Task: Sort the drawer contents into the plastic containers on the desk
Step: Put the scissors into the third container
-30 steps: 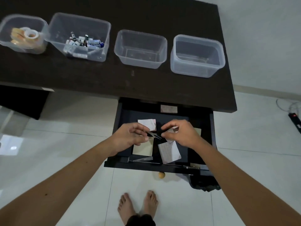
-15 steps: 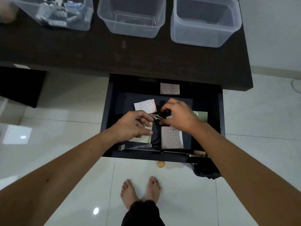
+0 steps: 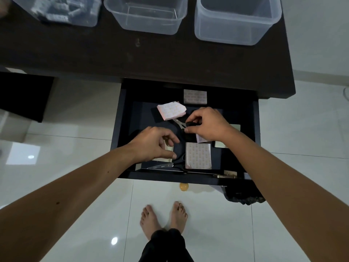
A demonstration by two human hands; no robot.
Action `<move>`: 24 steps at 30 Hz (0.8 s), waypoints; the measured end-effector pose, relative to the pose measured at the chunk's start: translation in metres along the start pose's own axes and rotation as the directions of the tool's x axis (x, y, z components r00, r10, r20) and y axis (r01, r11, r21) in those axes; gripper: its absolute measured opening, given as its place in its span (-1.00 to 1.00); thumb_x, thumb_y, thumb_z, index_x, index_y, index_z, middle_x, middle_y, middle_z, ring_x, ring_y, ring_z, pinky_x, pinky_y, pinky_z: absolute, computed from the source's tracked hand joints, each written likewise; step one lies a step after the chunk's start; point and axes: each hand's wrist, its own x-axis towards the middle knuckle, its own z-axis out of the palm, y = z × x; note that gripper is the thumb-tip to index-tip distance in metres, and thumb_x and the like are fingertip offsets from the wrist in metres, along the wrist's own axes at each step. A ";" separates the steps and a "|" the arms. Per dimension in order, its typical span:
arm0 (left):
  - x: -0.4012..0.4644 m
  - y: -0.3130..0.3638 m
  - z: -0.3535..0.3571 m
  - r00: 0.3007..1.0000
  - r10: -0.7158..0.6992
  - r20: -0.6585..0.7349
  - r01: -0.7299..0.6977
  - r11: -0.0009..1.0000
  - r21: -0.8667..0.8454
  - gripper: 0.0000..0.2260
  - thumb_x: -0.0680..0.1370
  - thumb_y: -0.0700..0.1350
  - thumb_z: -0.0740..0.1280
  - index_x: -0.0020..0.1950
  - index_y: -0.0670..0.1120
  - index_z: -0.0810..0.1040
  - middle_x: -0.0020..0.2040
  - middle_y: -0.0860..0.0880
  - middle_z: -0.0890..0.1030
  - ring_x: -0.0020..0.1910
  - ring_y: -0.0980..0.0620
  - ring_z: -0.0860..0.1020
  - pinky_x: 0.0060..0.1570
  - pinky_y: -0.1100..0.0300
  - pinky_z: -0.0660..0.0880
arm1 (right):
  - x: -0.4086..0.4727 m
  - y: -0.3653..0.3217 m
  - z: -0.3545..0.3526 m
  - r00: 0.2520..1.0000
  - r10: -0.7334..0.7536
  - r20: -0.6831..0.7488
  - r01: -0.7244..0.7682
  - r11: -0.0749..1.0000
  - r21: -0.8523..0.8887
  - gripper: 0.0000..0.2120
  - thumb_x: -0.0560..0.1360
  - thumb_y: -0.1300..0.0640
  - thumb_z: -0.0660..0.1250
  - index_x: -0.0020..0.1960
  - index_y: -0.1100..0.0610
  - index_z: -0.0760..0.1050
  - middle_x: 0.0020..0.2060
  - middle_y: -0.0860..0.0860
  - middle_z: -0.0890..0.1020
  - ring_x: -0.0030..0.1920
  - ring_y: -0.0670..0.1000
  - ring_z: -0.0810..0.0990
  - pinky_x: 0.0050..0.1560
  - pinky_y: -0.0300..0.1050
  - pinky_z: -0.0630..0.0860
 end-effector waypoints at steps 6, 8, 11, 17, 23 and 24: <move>0.000 0.002 -0.003 0.990 -0.127 -0.054 0.101 0.934 -0.342 -0.63 0.42 -0.10 0.65 0.18 -0.03 0.65 -0.06 -0.04 0.73 -0.22 0.07 0.69 -0.26 0.17 0.65 | -0.002 -0.003 -0.008 0.998 -0.062 0.033 0.050 0.954 0.296 -0.85 0.47 0.13 0.60 0.00 -0.02 0.70 -0.09 -0.20 0.72 -0.01 -0.25 0.68 0.13 -0.28 0.53; 0.002 0.003 -0.005 0.982 -0.171 -0.076 0.109 0.852 -0.512 -0.63 0.47 -0.14 0.60 0.23 -0.11 0.61 -0.05 -0.12 0.75 -0.17 -0.02 0.74 -0.17 0.07 0.70 | -0.004 -0.006 -0.010 0.996 -0.072 0.056 0.046 0.927 0.372 -0.81 0.47 0.13 0.60 0.06 0.03 0.71 -0.08 -0.12 0.76 -0.01 -0.21 0.72 0.14 -0.27 0.58; 0.003 0.006 -0.008 0.970 -0.188 -0.153 0.039 0.746 -0.665 -0.75 0.56 -0.16 0.50 0.21 -0.19 0.62 0.02 -0.23 0.73 -0.10 -0.09 0.75 0.00 -0.01 0.72 | -0.004 -0.010 -0.011 0.988 -0.098 0.120 0.042 0.915 0.401 -0.79 0.45 0.14 0.61 0.07 0.03 0.70 -0.08 -0.05 0.78 -0.02 -0.16 0.75 0.20 -0.14 0.63; 0.005 0.002 -0.012 0.956 -0.188 -0.224 -0.038 0.678 -0.734 -0.85 0.58 -0.21 0.46 0.12 -0.22 0.65 -0.03 -0.21 0.73 -0.06 -0.07 0.76 0.01 0.07 0.72 | -0.007 -0.015 -0.009 0.982 -0.078 0.170 0.005 0.920 0.391 -0.62 0.39 0.12 0.66 0.11 0.08 0.56 -0.15 -0.02 0.75 -0.19 -0.20 0.68 0.13 -0.05 0.61; 0.007 0.000 -0.014 0.896 -0.283 -0.342 -0.114 0.598 -0.793 -0.96 0.62 -0.21 0.42 0.04 -0.18 0.62 -0.07 -0.17 0.72 -0.08 -0.04 0.75 0.04 0.10 0.70 | -0.022 0.002 -0.007 1.000 -0.027 -0.006 0.026 0.884 0.466 -0.60 0.35 0.13 0.68 0.07 0.05 0.56 0.03 0.09 0.70 -0.02 0.06 0.68 0.09 -0.05 0.68; 0.008 0.000 -0.015 0.887 -0.300 -0.351 -0.123 0.580 -0.805 -0.95 0.63 -0.20 0.42 0.04 -0.17 0.62 -0.07 -0.18 0.71 -0.06 -0.05 0.75 0.05 0.10 0.70 | -0.025 0.007 -0.004 0.999 -0.030 -0.030 0.041 0.894 0.446 -0.62 0.35 0.11 0.68 0.04 0.02 0.57 0.02 0.06 0.68 -0.05 0.02 0.67 0.06 -0.08 0.67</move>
